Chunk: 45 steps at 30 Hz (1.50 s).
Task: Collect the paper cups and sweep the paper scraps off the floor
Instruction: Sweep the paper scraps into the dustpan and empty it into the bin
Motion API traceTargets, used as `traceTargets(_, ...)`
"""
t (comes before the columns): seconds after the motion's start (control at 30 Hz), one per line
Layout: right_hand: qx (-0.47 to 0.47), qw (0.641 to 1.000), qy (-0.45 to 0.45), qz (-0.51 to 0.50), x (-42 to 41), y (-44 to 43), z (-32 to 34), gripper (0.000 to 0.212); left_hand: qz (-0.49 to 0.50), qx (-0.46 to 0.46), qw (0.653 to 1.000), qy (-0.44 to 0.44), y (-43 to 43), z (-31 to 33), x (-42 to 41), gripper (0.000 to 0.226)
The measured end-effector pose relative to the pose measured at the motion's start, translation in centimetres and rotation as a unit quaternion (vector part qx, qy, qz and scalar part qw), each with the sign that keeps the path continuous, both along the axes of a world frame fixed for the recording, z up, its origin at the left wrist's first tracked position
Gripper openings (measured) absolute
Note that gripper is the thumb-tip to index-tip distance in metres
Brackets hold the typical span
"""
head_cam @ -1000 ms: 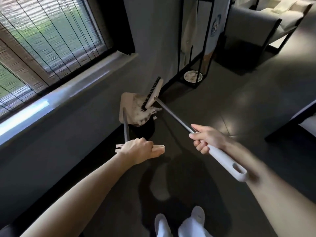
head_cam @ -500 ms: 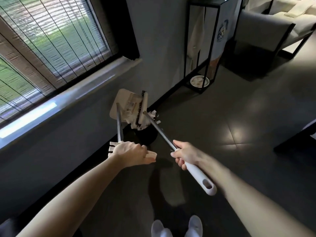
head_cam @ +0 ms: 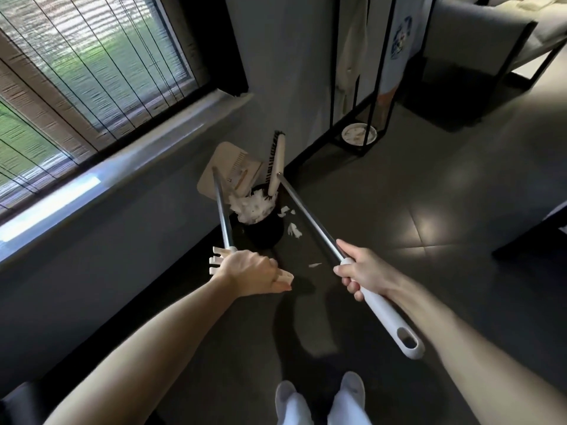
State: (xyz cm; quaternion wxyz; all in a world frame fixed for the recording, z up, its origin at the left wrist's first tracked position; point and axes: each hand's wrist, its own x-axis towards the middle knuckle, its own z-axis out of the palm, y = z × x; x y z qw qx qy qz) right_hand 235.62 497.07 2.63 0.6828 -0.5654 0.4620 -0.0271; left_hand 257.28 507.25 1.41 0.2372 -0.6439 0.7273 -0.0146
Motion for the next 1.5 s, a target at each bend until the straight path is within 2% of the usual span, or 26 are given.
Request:
traceTargets(0.13,0.056,0.998,-0.011,-0.026,-0.5,-0.1,-1.5,0.072,0.018,0.055,0.998,0.033,0.8,-3.2,-1.1,0.073)
traceTargets(0.27,0.074,0.997,0.005,-0.028,-1.6,-0.4,-2.5,0.072,0.003,0.07,0.997,0.036,1.0,-4.9,-3.1,0.07)
traceTargets(0.67,0.101,0.994,-0.005,-0.047,-1.8,-1.3,-2.8,0.072,-0.077,0.037,0.996,-0.014,0.1,1.4,-2.7,0.067)
traceTargets(0.87,0.121,0.992,-0.009,-0.046,-2.1,-1.5,-3.5,0.073,-0.028,0.027,0.999,0.007,2.1,-0.3,-3.3,0.071)
traceTargets(1.03,0.145,0.988,0.002,-0.051,-3.3,-0.9,-4.7,0.073,0.038,0.115,0.991,0.064,2.4,-4.7,-4.7,0.072)
traceTargets(1.17,0.145,0.988,0.029,-0.052,-3.9,-0.6,-5.4,0.072,0.031,0.072,0.996,0.043,0.9,-5.1,-4.2,0.073)
traceTargets(1.3,0.162,0.984,0.039,-0.063,-4.1,-0.4,-5.5,0.072,0.031,0.042,0.998,0.03,-0.8,-1.9,-2.8,0.08)
traceTargets(1.4,0.16,0.985,0.032,-0.058,-4.0,-0.8,-4.8,0.073,0.087,0.0,0.995,0.046,-1.8,1.9,-2.5,0.086)
traceTargets(1.5,0.148,0.988,0.023,-0.044,-4.0,-1.2,-3.6,0.074,0.17,-0.085,0.978,0.086,-1.3,5.7,-2.6,0.072)
